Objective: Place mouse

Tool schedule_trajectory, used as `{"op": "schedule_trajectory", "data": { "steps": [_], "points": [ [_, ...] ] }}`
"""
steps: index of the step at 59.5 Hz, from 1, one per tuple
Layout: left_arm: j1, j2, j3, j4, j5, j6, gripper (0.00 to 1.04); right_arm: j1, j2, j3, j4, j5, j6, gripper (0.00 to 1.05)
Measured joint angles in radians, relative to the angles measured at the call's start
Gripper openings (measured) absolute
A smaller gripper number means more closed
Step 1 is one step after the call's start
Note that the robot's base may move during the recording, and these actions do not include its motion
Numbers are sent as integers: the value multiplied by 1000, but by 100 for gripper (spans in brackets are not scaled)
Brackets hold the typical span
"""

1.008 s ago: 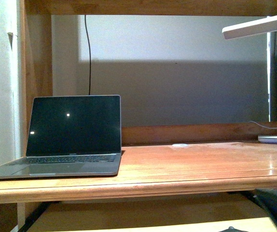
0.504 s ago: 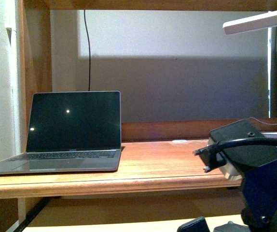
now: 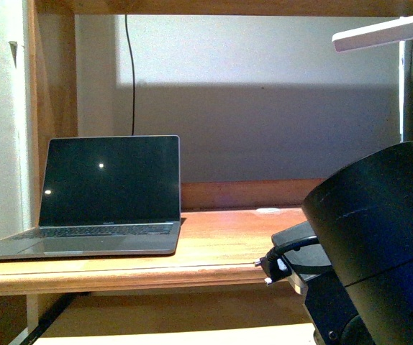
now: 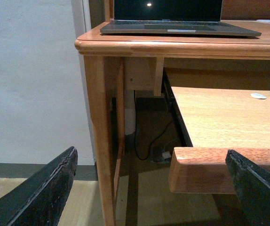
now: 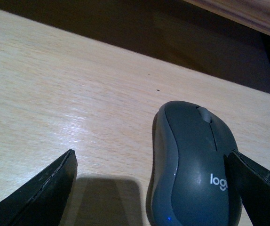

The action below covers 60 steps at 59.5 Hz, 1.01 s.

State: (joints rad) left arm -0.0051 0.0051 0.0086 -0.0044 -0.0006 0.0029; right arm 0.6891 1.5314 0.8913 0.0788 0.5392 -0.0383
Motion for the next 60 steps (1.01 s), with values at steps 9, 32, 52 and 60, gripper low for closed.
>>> {"op": "schedule_trajectory", "data": {
  "steps": [9,32,52,60],
  "points": [
    [0,0,0,0,0,0,97,-33,27,34,-50,-8,42,97],
    [0,0,0,0,0,0,97,-117,57,78,-113,-87,141,87],
    [0,0,0,0,0,0,97,-134,-23,87,-151,-156,172,55],
    [0,0,0,0,0,0,97,-147,-73,143,-174,-166,170,55]
  ]
}}
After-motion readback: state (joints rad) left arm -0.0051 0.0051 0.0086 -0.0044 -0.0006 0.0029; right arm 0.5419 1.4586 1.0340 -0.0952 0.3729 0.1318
